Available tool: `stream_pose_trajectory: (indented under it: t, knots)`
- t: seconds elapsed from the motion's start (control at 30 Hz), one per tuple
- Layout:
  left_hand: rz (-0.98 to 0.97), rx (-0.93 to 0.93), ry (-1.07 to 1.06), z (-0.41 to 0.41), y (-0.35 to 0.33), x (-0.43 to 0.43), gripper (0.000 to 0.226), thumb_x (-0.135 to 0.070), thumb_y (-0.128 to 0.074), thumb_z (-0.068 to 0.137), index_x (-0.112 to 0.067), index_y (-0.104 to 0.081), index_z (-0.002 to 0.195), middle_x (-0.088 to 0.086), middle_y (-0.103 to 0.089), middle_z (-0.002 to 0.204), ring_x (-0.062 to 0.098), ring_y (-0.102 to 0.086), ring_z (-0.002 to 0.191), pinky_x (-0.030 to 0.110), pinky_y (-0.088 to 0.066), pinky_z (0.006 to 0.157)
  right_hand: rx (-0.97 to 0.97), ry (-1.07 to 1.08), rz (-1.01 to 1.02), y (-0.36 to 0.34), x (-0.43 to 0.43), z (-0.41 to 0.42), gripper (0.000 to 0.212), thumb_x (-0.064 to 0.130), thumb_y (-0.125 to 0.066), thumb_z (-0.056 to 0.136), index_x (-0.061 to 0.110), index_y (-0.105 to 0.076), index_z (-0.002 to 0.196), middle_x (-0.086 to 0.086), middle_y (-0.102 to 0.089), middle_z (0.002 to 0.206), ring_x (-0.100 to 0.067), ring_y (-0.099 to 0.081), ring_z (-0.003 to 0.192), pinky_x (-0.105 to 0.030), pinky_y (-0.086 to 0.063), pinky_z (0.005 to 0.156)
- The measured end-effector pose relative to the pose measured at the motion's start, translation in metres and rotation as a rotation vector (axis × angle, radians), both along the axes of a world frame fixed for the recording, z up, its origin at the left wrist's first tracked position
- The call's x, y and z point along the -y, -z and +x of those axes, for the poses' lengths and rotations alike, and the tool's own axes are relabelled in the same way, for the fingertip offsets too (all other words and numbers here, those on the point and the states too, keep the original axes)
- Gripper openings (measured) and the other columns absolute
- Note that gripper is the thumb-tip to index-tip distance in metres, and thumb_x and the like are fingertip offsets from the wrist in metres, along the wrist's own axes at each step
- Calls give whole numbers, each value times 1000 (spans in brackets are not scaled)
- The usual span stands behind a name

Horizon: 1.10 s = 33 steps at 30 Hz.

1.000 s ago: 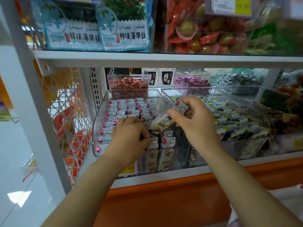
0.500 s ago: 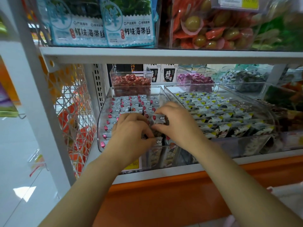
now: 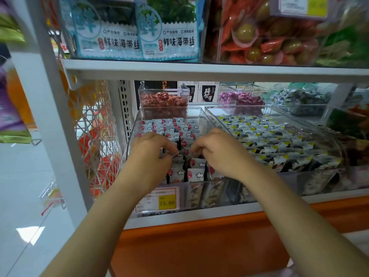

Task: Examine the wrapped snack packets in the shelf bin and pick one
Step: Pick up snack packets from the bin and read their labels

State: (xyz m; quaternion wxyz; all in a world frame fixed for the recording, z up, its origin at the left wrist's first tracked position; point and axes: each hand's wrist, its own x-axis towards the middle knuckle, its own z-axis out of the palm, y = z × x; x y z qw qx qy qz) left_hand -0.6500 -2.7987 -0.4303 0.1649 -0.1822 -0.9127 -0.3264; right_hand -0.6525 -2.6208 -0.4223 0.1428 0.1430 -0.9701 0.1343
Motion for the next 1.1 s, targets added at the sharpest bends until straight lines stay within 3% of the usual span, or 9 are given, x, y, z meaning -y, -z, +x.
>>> stream_pose_trajectory:
  t: [0.23, 0.4, 0.5, 0.57, 0.63, 0.7, 0.87, 1.0, 1.1]
  knots:
    - [8, 11, 7, -3, -1, 0, 22, -7, -52, 88, -25, -66, 90, 1, -55, 117, 21, -42, 119, 28, -33, 97, -114, 32, -35, -9, 4, -26, 28, 5, -51, 90, 21, -69, 104, -2, -67, 106, -18, -51, 110, -35, -47, 88]
    - [26, 23, 8, -6, -1, 1, 22, -8, -51, 89, -22, -67, 94, 0, -53, 119, 19, -42, 119, 25, -32, 97, -56, 63, 188, -2, 10, -37, 11, 28, -67, 83, 27, -69, 93, -9, -60, 112, -25, -41, 122, -35, -37, 92]
    - [40, 15, 7, -7, 0, 2, 22, -8, -51, 90, -22, -67, 96, -1, -52, 118, 15, -43, 115, 15, -30, 87, -90, 25, 144, -3, 7, -38, 10, 24, -66, 83, 27, -59, 78, 0, -62, 96, -18, -44, 108, -33, -37, 83]
    - [71, 8, 5, -7, 1, 1, 20, -7, -51, 90, -21, -66, 95, -3, -52, 117, 11, -44, 110, 5, -29, 78, -92, -27, -5, -6, 3, -34, 11, 19, -62, 87, 23, -56, 78, 7, -55, 84, -10, -45, 87, -27, -34, 71]
    - [113, -6, 2, -7, 2, 1, 19, -9, -52, 91, -21, -65, 98, -8, -50, 114, 11, -47, 109, 8, -33, 83, -106, -60, -207, -11, -2, -27, 9, 15, -57, 90, 17, -54, 82, 6, -53, 81, -5, -45, 71, -24, -35, 61]
    - [147, -25, -6, -8, 2, -1, 21, -14, -53, 92, -22, -64, 108, -9, -51, 114, 9, -49, 107, 16, -37, 84, -186, -60, -350, -14, -6, -18, 6, 14, -54, 93, 12, -54, 87, 1, -57, 83, -7, -51, 69, -24, -40, 59]
    - [265, 57, 59, -5, 3, -8, 42, -23, -54, 93, -20, -48, 134, -10, -55, 117, 3, -52, 101, 4, -36, 68, -350, -17, -698, -13, -15, 2, 11, 11, -49, 95, 14, -49, 85, -3, -56, 78, -11, -56, 62, -25, -45, 55]
    - [436, 185, 76, 0, 1, -12, 37, -27, -50, 95, -22, -51, 131, -16, -61, 100, 1, -58, 84, 4, -44, 57, -170, -12, -1118, -7, -17, 12, 14, 7, -47, 96, 14, -50, 84, -4, -58, 73, -6, -57, 50, -19, -49, 47]
    - [585, 299, 71, 0, 0, -9, 24, -28, -50, 95, -22, -65, 113, -2, -68, 100, 12, -65, 83, 20, -56, 71, -23, -42, -1365, -2, -15, 15, 11, 6, -47, 95, 6, -54, 87, -9, -60, 77, -8, -58, 52, -21, -50, 48]
